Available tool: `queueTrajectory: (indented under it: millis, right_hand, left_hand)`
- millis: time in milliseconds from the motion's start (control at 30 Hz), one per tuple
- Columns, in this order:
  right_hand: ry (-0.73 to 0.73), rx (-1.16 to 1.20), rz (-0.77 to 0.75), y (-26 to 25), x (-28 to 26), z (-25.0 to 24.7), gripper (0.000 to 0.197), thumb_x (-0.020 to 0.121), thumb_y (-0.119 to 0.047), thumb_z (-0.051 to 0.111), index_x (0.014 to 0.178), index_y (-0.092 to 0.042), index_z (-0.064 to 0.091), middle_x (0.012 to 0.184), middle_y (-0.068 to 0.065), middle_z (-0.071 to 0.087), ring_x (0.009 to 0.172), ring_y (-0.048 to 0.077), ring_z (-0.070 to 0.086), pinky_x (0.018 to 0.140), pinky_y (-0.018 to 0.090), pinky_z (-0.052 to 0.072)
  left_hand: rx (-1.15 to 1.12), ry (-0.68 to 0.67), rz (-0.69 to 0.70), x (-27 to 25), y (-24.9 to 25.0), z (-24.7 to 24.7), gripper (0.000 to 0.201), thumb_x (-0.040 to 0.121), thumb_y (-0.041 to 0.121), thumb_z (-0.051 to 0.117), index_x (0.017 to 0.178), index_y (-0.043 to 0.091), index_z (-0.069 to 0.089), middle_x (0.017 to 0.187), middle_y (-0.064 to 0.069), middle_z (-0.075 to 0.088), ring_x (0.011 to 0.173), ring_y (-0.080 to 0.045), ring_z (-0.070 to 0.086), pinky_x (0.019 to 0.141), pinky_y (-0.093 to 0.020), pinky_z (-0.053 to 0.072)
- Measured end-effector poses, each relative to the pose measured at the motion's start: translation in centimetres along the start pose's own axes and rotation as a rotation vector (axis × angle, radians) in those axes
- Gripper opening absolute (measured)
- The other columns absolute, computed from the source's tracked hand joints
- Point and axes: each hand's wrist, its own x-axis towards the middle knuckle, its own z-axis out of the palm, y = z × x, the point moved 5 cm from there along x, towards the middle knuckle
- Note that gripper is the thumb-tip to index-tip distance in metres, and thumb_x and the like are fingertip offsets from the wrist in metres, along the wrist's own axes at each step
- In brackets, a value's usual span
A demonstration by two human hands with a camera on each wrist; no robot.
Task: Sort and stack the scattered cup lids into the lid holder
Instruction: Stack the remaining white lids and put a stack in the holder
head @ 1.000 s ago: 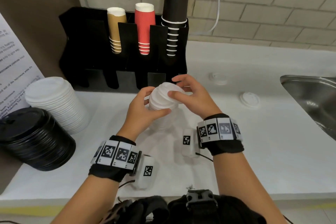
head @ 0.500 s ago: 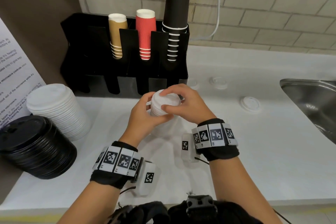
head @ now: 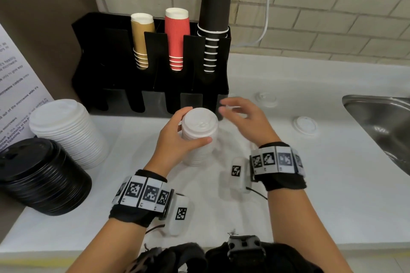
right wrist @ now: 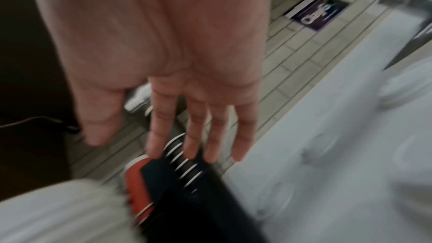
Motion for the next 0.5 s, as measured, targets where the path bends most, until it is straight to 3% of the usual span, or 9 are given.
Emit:
queueTrajectory:
  millis: [67,167,233,300,367,433,500]
  right_hand:
    - [0.049,-0.159,0.174,2.4,0.4,-2.6,0.025,0.09,-0.031,0.064,0.112,-0.021,0.065,0.119,0.0,0.061,0.111,0.018,0.057,0.089,0.024,0.042]
    - [-0.087,-0.431,0.455,6.2,-0.3,-4.9,0.04,0.086,-0.04,0.067,0.122,-0.025,0.059,0.127,0.005,0.055,0.116,0.023,0.054,0.09,0.031,0.041]
    - [-0.136,-0.532,0.577,7.9,-0.9,-5.7,0.051,0.08,-0.039,0.073,0.127,-0.028,0.055,0.132,0.006,0.052,0.121,0.028,0.05,0.101,0.037,0.041]
    - [-0.178,-0.581,0.634,8.9,-1.2,-5.8,0.062,0.075,-0.03,0.078,0.131,-0.03,0.052,0.135,0.008,0.051,0.125,0.031,0.047,0.106,0.043,0.039]
    - [-0.229,-0.624,0.646,9.4,-1.4,-5.7,0.067,0.073,-0.019,0.08,0.132,-0.03,0.052,0.137,0.007,0.048,0.126,0.031,0.046,0.105,0.04,0.04]
    - [-0.26,-0.637,0.631,9.7,-1.4,-5.4,0.066,0.072,-0.009,0.079,0.13,-0.027,0.054,0.135,0.009,0.048,0.122,0.031,0.049,0.096,0.036,0.042]
    - [-0.274,-0.668,0.616,9.7,-1.4,-5.2,0.064,0.071,-0.006,0.077,0.127,-0.027,0.055,0.131,0.012,0.047,0.118,0.034,0.05,0.09,0.038,0.044]
  left_hand:
    - [0.004,-0.007,-0.01,0.1,-0.1,-0.1,0.081,0.066,0.024,0.089,0.136,0.027,0.048,0.13,0.012,0.055,0.122,-0.012,0.049,0.101,-0.033,0.046]
    - [0.014,-0.012,-0.008,0.1,0.0,-0.3,0.081,0.066,0.025,0.089,0.136,0.026,0.048,0.132,0.009,0.055,0.123,-0.014,0.049,0.102,-0.036,0.046]
    - [0.015,-0.014,-0.008,0.1,0.1,-0.3,0.08,0.066,0.025,0.089,0.135,0.026,0.048,0.131,0.01,0.054,0.122,-0.014,0.049,0.099,-0.033,0.047]
    - [0.015,-0.013,-0.011,0.1,0.1,-0.4,0.079,0.066,0.025,0.089,0.134,0.028,0.048,0.126,0.015,0.054,0.118,-0.012,0.049,0.093,-0.027,0.046]
    - [0.009,-0.015,-0.021,0.1,0.1,-0.3,0.077,0.066,0.027,0.088,0.132,0.032,0.048,0.121,0.021,0.052,0.113,-0.007,0.049,0.087,-0.02,0.043]
    - [0.006,-0.018,-0.024,0.0,0.1,-0.2,0.074,0.068,0.029,0.087,0.13,0.034,0.048,0.119,0.025,0.052,0.109,0.0,0.05,0.082,-0.014,0.04]
    - [0.01,-0.02,-0.018,-0.1,0.0,-0.1,0.072,0.069,0.029,0.086,0.129,0.035,0.047,0.118,0.028,0.051,0.108,0.007,0.048,0.08,-0.011,0.039]
